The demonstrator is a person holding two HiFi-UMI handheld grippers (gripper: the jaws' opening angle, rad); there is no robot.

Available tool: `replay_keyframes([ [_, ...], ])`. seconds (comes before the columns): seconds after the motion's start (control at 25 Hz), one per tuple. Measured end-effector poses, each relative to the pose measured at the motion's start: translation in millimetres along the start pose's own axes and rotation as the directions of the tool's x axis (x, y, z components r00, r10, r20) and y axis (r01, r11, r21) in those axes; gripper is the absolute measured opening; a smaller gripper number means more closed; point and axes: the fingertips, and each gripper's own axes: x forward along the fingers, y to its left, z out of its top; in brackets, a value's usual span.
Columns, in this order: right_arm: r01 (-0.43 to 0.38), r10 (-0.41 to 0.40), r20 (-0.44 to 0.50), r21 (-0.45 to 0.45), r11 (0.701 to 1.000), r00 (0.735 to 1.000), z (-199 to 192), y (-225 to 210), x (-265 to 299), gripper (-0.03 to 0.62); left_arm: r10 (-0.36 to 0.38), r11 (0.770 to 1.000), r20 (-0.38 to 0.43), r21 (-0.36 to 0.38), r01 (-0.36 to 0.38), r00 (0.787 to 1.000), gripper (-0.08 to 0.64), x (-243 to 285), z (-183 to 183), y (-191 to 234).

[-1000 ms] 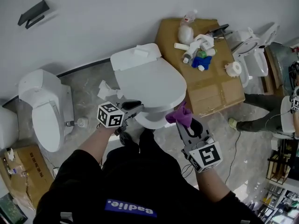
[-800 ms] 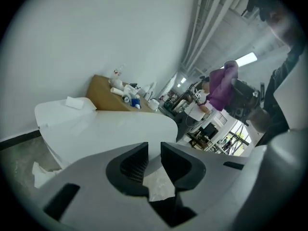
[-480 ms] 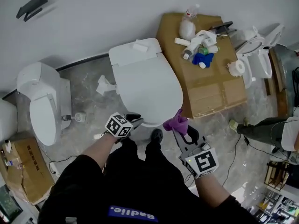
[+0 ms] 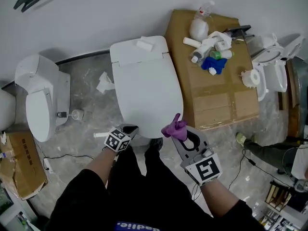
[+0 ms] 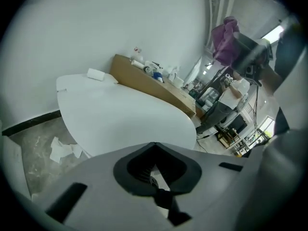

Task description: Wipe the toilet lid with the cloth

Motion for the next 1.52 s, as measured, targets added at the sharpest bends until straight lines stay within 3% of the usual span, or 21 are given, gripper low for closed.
replay_keyframes([
  [0.4, -0.049, 0.049, -0.055, -0.001, 0.999, 0.997, -35, -10, 21, 0.097, 0.075, 0.997, -0.067, -0.02, -0.077, 0.995, 0.015, 51, -46, 21],
  [0.88, -0.072, 0.077, -0.11, 0.05, 0.996, 0.991, -69, 1, 91, 0.097, 0.015, 1.0, -0.12, -0.008, -0.016, 0.993, 0.015, 79, -76, 37],
  [1.2, -0.068, 0.075, -0.118, 0.065, 0.996, 0.99, -58, 13, 150, 0.097, -0.032, 0.999, 0.058, -0.006, 0.032, 0.998, 0.015, 37, -28, 42],
  [1.52, -0.033, 0.041, -0.145, 0.057, 0.998, 0.989, -53, 16, 246, 0.097, -0.006, 1.0, 0.237, -0.012, 0.009, 0.972, 0.015, -46, 33, 72],
])
